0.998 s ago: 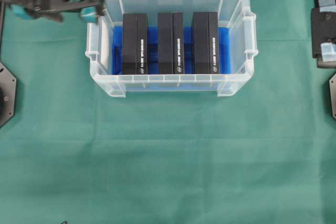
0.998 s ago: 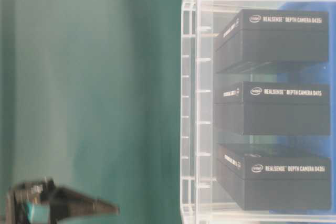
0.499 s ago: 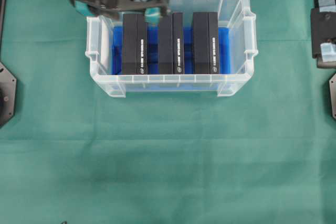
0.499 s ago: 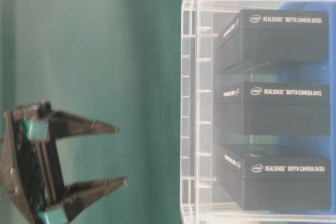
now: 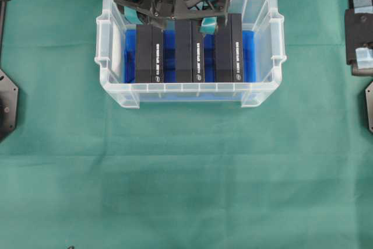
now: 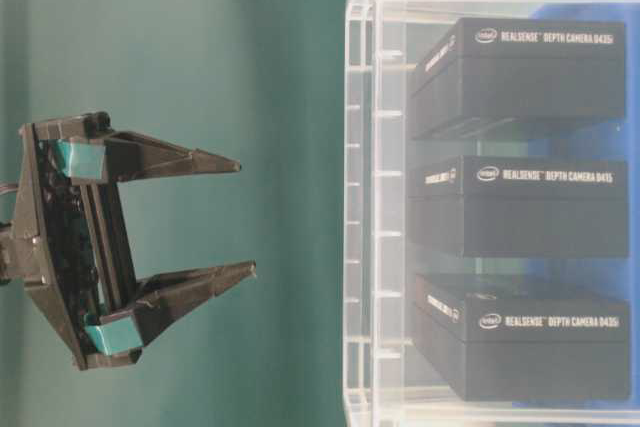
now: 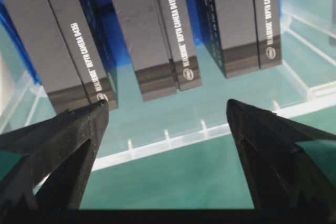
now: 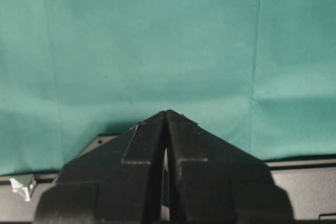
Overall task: Take the box out of the case with the left arm.
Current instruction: 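Move the open left gripper over the middle black box in the case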
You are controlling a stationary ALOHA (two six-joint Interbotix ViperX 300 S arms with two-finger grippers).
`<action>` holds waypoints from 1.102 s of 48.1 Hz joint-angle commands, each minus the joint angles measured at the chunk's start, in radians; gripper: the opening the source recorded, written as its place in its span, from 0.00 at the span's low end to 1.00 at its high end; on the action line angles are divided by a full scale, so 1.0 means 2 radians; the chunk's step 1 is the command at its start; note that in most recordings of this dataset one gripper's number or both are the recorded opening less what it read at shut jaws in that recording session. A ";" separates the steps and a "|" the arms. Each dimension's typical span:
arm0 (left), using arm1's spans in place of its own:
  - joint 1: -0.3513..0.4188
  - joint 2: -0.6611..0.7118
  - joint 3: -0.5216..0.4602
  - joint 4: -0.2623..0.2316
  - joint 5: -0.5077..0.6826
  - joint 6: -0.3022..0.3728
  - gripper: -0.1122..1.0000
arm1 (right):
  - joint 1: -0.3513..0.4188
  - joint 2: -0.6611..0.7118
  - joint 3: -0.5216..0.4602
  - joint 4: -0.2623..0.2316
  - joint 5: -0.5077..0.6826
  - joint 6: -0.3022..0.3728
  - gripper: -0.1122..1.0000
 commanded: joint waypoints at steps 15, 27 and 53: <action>-0.002 -0.002 -0.018 -0.001 0.000 0.000 0.98 | -0.001 -0.001 -0.007 -0.001 -0.005 0.002 0.10; -0.002 0.001 -0.018 -0.001 -0.002 -0.006 0.98 | 0.000 -0.001 -0.006 0.000 -0.013 0.002 0.10; -0.002 0.008 -0.018 -0.001 -0.012 -0.007 0.98 | 0.000 -0.001 0.000 -0.001 -0.013 0.002 0.10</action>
